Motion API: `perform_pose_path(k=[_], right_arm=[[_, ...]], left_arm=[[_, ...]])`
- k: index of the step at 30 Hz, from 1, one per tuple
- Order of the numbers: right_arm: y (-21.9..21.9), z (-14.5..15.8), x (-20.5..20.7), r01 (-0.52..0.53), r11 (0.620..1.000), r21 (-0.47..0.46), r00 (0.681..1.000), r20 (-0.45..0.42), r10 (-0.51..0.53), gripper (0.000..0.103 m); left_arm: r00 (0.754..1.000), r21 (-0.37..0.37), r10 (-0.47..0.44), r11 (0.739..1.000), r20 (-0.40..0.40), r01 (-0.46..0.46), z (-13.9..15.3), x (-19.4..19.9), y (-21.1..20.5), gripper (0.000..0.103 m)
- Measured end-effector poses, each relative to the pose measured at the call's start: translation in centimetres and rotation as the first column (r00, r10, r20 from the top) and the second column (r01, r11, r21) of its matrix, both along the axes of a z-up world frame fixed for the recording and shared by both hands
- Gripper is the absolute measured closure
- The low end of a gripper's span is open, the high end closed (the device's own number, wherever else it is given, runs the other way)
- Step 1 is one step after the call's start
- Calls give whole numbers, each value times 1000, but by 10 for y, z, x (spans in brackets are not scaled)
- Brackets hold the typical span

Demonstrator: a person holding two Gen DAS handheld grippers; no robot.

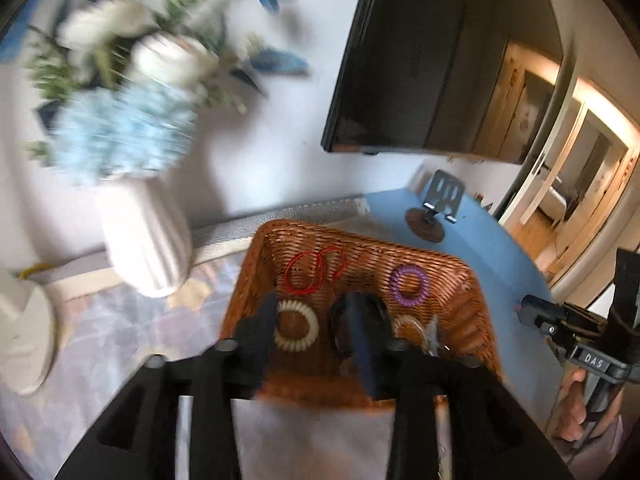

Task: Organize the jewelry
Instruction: 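Grasp the crystal bead chain with the right tool while the left tool grasps a small silver charm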

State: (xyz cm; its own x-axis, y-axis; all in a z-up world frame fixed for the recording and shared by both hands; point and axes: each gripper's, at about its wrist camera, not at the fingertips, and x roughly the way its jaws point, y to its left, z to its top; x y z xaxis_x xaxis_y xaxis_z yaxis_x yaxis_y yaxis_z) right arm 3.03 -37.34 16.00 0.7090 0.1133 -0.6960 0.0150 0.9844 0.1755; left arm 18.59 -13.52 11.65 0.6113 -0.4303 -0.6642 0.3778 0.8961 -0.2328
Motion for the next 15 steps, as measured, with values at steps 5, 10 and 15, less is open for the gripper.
perform_pose_path(k=[5,10,15], right_arm=[[26,-10,-56,-28,999,-22,997,75,30,56],[39,-59,-77,-58,997,43,997,45,56,51],[42,-89,-72,-60,995,84,997,-36,63,51]], left_arm=[[999,-6,-14,1000,44,15,20,-59,29,50],[994,1,-93,996,55,93,7,-111,42,49],[986,62,-166,984,-10,167,-40,-136,24,49]])
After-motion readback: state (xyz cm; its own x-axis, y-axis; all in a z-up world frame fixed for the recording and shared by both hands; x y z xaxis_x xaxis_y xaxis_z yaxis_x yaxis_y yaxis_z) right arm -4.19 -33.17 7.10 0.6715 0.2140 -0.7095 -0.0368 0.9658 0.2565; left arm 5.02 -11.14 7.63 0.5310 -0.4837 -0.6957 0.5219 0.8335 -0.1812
